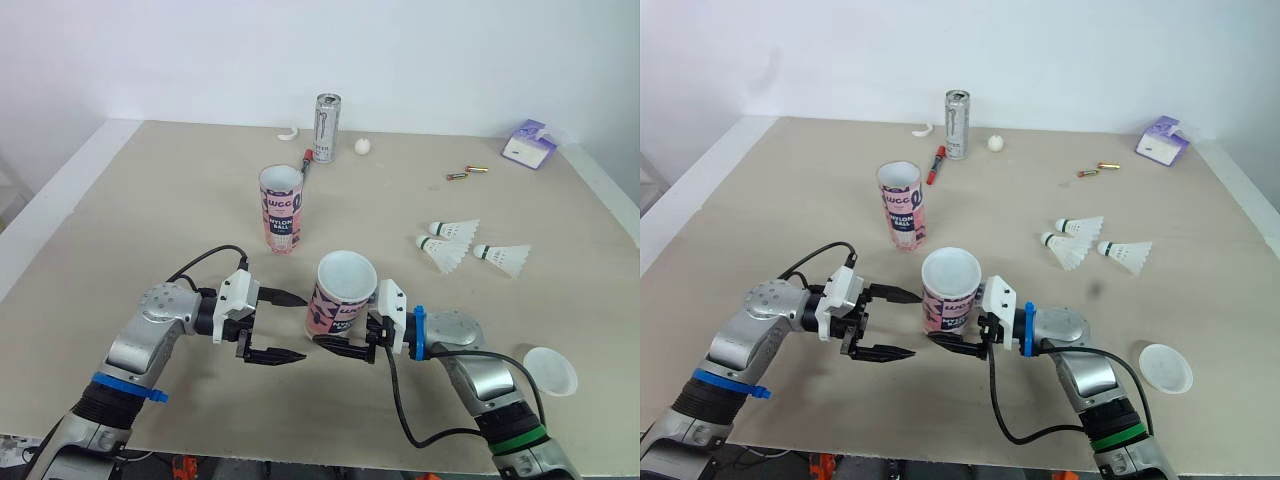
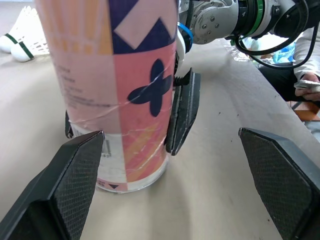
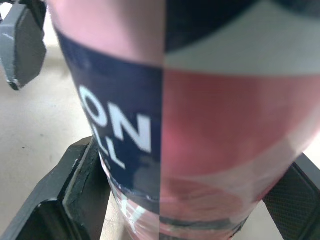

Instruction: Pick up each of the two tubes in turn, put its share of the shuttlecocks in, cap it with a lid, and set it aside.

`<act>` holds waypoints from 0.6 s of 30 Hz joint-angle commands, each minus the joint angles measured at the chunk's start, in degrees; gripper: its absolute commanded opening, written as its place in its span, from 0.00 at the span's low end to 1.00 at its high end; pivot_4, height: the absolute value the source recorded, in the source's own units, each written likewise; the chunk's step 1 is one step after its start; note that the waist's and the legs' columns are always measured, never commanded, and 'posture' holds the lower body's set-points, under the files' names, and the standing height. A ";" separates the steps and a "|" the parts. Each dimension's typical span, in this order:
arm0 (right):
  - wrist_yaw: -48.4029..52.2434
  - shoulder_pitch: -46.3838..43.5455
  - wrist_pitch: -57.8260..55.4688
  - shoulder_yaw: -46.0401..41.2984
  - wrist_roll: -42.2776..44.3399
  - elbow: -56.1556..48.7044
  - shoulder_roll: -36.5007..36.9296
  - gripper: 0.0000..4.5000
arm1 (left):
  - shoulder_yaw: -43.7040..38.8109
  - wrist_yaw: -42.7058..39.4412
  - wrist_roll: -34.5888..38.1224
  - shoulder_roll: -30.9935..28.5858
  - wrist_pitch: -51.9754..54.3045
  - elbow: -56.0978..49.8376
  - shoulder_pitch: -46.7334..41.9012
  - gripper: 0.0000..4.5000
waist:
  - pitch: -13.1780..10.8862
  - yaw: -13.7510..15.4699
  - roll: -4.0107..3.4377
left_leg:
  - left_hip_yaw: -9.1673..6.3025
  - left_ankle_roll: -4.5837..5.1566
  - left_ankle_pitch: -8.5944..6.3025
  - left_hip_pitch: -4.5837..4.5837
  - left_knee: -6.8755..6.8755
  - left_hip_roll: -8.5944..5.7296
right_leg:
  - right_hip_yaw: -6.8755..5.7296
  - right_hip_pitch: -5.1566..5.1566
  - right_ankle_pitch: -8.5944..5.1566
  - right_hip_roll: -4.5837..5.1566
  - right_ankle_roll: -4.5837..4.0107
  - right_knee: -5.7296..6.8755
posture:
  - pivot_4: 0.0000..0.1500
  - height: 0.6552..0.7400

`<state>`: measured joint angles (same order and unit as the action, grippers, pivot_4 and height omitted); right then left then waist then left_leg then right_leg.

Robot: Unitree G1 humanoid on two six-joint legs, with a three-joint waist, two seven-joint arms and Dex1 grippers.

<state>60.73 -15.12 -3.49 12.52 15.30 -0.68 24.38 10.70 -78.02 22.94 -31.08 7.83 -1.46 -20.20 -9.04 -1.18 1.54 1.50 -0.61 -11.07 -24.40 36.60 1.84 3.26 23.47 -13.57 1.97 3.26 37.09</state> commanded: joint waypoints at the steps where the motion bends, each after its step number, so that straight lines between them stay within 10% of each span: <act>1: 0.25 -2.04 1.34 -0.17 0.39 -0.06 -0.82 0.98 | -0.73 -0.49 0.32 -0.63 -0.74 0.07 -0.17 1.00 | 0.00 0.00 0.00 | 0.00 0.00 0.00 0.00 0.00 0.00 | 0.00 0.00 0.01 0.00 0.00 0.00 | 1.00 1.00; 18: 0.72 -2.45 2.47 -0.46 0.12 1.61 -0.10 0.98 | -0.93 -1.45 -0.36 -1.86 -2.24 2.70 -0.24 1.00 | 0.00 0.00 0.00 | 0.02 0.00 0.00 0.01 0.02 0.01 | 0.01 -0.01 0.01 0.00 0.00 0.03 | 1.00 1.00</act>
<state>61.22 -16.52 -1.96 12.81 15.21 1.53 24.01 10.69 -79.21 22.47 -32.53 6.58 1.76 -20.20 -9.04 -1.18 1.54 1.52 -0.61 -11.07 -24.38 36.62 1.84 3.27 23.46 -13.56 1.97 3.26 37.12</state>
